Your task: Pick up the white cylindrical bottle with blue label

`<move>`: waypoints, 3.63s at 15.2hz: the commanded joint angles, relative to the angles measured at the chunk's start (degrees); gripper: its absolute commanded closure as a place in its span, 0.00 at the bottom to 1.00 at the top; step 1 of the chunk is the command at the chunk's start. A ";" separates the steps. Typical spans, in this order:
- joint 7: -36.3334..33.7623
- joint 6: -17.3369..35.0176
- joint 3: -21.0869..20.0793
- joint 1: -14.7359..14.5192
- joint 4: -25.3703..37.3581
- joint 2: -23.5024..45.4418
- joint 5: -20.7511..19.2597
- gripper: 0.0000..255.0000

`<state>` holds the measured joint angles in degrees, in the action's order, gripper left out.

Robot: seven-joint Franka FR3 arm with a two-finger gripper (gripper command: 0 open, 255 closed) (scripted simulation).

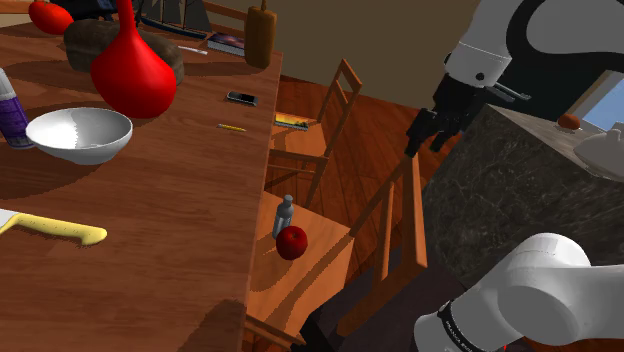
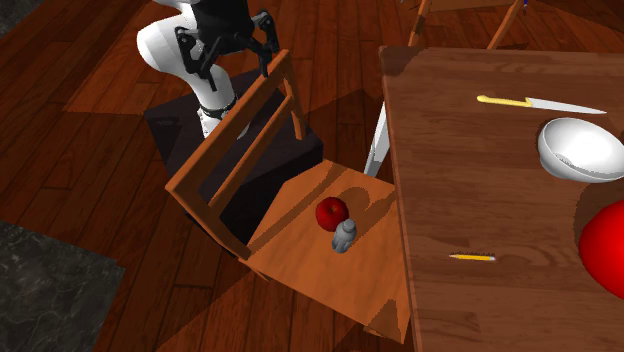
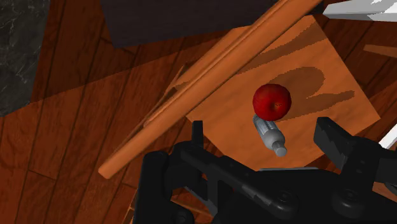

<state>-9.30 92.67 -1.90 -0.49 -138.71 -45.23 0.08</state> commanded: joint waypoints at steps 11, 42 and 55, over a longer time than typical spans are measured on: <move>-2.11 15.04 -4.05 -1.19 1.60 20.35 -0.45 0.00; -10.95 32.78 -6.96 -5.99 29.87 76.19 -12.39 0.00; -10.72 31.71 -7.16 -5.85 29.85 75.07 -12.13 1.00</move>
<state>-20.05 124.58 -8.98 -6.37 -108.89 30.18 -12.20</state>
